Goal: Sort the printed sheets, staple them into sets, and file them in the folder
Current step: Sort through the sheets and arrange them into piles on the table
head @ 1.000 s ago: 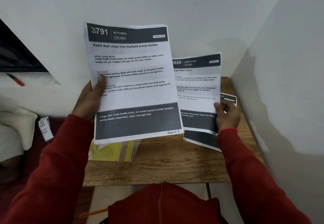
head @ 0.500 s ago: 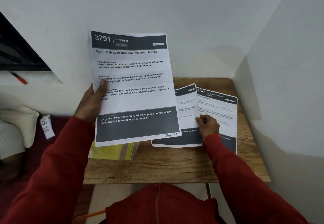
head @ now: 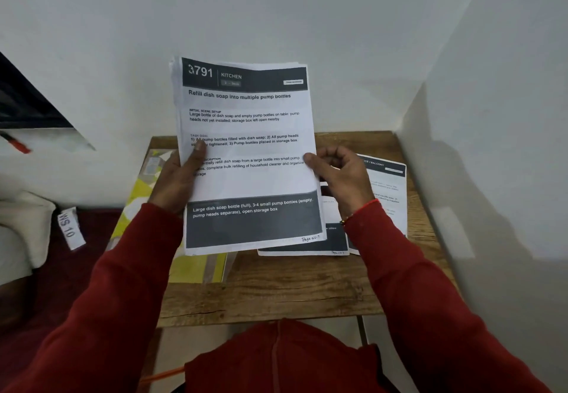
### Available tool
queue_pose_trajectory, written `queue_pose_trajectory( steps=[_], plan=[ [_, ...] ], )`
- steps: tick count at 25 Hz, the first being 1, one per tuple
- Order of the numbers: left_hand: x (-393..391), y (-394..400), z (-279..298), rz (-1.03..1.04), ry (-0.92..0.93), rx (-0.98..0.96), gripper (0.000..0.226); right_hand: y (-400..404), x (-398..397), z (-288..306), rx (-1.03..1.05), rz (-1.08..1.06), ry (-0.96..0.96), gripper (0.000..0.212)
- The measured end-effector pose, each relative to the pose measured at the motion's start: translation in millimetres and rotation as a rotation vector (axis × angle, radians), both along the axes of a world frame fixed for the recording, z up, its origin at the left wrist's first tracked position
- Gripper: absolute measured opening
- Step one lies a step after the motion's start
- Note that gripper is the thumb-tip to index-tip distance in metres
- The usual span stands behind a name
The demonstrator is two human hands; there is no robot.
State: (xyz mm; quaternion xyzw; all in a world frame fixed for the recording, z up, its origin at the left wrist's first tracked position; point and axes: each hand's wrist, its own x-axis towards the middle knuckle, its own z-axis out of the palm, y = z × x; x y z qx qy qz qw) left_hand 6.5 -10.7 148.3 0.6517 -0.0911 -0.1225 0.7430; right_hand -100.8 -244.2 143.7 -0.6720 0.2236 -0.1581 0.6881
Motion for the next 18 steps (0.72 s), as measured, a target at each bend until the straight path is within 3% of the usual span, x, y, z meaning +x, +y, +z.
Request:
queue_pose_trajectory(
  steps=[3,6,7,10,12,18],
  plan=[
    [3.7,3.0,-5.8,0.008,0.027,-0.025,0.020,-2.9,-2.8,9.0,-0.120,-0.029,-0.045,0.017],
    [3.0,3.1,-7.2,-0.032,0.051,-0.024,0.052,-6.2,-2.6,9.2,-0.150,-0.049,-0.090,0.020],
    [1.9,2.9,-5.9,-0.029,0.046,-0.018,0.052,-8.8,-2.1,7.6,-0.138,-0.052,-0.084,0.020],
    [-0.6,1.7,-0.1,0.007,0.008,-0.002,0.017,-33.9,-2.2,5.0,-0.238,-0.099,-0.085,0.036],
    [-2.1,2.2,2.8,0.019,-0.006,0.017,0.029,-61.2,-4.9,8.2,-0.319,-0.219,-0.108,0.042],
    [-2.4,5.2,5.0,0.029,-0.008,-0.001,0.028,-112.9,-18.8,8.6,-0.374,-0.472,-0.102,0.035]
  ],
)
